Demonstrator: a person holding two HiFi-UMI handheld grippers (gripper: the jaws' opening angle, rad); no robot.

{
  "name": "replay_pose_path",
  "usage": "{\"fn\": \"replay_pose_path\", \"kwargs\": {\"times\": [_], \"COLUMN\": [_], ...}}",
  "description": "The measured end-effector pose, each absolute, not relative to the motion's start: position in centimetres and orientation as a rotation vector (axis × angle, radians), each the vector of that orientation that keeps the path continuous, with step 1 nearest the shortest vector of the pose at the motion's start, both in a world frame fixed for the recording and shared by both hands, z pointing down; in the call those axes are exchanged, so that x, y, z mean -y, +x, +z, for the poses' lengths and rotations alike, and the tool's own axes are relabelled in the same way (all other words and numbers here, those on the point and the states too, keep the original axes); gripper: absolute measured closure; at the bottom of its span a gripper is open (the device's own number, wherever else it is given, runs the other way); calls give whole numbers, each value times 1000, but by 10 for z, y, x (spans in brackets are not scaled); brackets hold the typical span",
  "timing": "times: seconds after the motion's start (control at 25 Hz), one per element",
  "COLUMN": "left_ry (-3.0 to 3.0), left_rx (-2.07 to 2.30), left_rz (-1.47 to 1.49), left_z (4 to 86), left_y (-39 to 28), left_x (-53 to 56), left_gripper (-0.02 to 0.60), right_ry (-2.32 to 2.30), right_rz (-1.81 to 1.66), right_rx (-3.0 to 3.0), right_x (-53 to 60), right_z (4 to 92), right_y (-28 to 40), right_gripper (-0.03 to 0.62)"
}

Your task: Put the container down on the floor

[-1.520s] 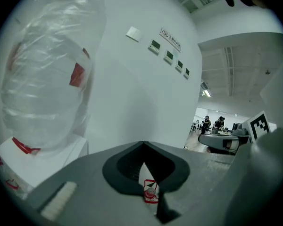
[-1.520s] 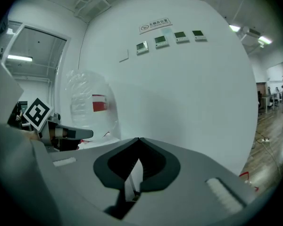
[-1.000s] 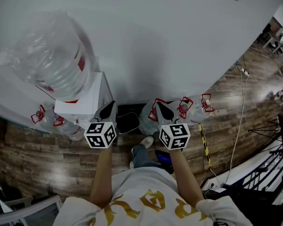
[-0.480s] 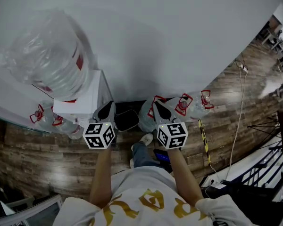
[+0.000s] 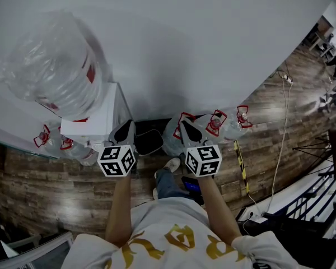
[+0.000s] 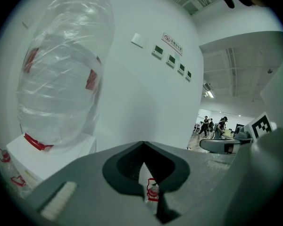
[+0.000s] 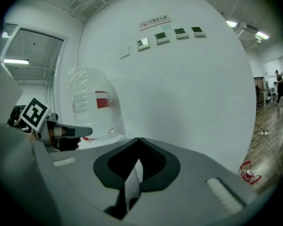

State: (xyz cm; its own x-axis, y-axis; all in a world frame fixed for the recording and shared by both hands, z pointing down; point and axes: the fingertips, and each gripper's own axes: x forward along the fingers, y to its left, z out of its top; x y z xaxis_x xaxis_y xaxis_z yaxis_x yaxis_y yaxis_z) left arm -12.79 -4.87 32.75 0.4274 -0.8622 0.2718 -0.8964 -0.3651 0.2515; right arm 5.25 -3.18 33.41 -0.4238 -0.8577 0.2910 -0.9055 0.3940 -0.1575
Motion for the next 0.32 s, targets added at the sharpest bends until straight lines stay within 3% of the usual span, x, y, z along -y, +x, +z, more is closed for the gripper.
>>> {"fn": "replay_pose_path", "kwargs": {"times": [0.32], "left_ry": [2363], "left_rx": [1496], "left_rz": [159], "left_z": [328], "left_y": [-113], "left_x": [62], "left_gripper": [581], "right_ry": [1625], "right_rz": [440], "right_rx": [2489], "right_x": [40], "right_z": [332], "right_y": [68], "right_gripper": [571]}}
